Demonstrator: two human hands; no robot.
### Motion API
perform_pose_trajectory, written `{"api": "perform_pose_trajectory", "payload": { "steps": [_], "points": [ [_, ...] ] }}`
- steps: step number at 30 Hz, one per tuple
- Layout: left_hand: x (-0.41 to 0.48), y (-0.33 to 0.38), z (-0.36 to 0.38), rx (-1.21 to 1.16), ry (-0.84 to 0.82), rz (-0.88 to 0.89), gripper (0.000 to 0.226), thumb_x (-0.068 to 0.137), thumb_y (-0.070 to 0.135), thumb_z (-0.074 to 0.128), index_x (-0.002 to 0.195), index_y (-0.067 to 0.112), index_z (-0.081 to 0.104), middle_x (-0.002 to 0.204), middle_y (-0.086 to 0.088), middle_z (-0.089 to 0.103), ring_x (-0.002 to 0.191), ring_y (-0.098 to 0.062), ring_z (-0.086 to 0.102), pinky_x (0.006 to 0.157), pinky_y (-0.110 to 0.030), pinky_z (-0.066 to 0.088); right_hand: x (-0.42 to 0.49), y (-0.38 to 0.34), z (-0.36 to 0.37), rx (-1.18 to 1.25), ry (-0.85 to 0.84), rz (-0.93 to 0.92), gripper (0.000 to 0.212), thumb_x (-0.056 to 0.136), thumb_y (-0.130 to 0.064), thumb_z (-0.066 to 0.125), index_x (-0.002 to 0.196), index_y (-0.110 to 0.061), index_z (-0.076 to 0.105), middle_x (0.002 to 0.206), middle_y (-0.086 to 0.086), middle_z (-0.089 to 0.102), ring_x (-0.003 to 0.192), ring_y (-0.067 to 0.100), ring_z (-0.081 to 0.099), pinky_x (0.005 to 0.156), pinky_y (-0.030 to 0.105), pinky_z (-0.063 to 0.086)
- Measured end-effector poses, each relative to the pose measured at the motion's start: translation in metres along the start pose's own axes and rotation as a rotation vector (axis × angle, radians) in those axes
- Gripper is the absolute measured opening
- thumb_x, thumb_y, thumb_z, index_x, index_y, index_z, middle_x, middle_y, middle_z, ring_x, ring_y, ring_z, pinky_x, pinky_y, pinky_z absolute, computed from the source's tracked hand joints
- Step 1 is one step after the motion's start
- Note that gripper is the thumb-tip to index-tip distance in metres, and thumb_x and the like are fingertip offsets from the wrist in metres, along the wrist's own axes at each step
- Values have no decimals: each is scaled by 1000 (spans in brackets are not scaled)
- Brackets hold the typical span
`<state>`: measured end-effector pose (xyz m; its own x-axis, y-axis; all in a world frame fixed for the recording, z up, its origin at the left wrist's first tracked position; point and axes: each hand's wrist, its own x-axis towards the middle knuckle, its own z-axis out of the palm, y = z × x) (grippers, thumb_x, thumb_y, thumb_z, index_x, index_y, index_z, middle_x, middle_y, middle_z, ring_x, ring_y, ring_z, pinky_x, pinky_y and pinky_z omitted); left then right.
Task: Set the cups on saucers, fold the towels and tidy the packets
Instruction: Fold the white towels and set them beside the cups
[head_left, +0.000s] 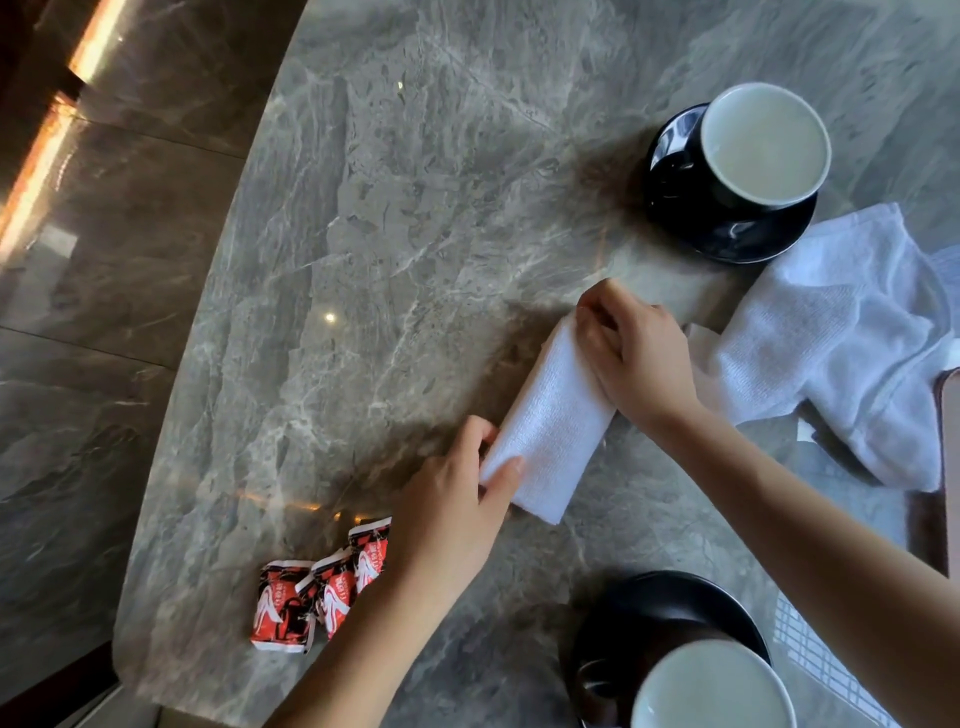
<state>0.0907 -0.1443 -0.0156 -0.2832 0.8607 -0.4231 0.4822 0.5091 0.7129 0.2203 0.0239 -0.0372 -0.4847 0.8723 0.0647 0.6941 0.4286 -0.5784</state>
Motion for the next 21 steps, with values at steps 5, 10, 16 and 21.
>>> {"api": "perform_pose_trajectory", "payload": {
  "steps": [5, 10, 16, 21],
  "points": [
    [4, -4, -6, 214, 106, 67, 24, 83, 50, 53, 87, 28, 44, 59, 5, 53, 59, -20, 56, 49, -31, 34, 6, 0, 3, -36, -6, -7, 8, 88, -19, 51, 87, -13, 55, 68, -9, 55, 59, 13, 50, 71, 26, 35],
    [5, -4, -7, 250, 156, 162, 23, 79, 41, 64, 80, 23, 49, 64, 12, 43, 65, -17, 50, 56, -33, 39, 5, 0, 8, -15, 12, -28, 10, 85, -18, 48, 95, -18, 51, 74, -18, 47, 71, 0, 41, 83, 28, 31],
    [4, 1, -6, 334, 128, 136, 22, 80, 39, 64, 83, 21, 51, 69, 14, 43, 75, -20, 55, 65, -33, 34, 8, -4, 5, -59, -17, -76, 10, 86, -12, 50, 93, -18, 53, 77, -18, 47, 76, 9, 50, 84, 31, 33],
    [-11, 7, -16, 340, 198, 167, 39, 84, 40, 52, 115, 17, 52, 107, 3, 55, 102, -20, 53, 82, -34, 40, 10, -14, -9, -144, -19, -89, 19, 90, -25, 48, 106, -19, 56, 98, -5, 56, 94, 18, 49, 82, 33, 33]
  ]
}}
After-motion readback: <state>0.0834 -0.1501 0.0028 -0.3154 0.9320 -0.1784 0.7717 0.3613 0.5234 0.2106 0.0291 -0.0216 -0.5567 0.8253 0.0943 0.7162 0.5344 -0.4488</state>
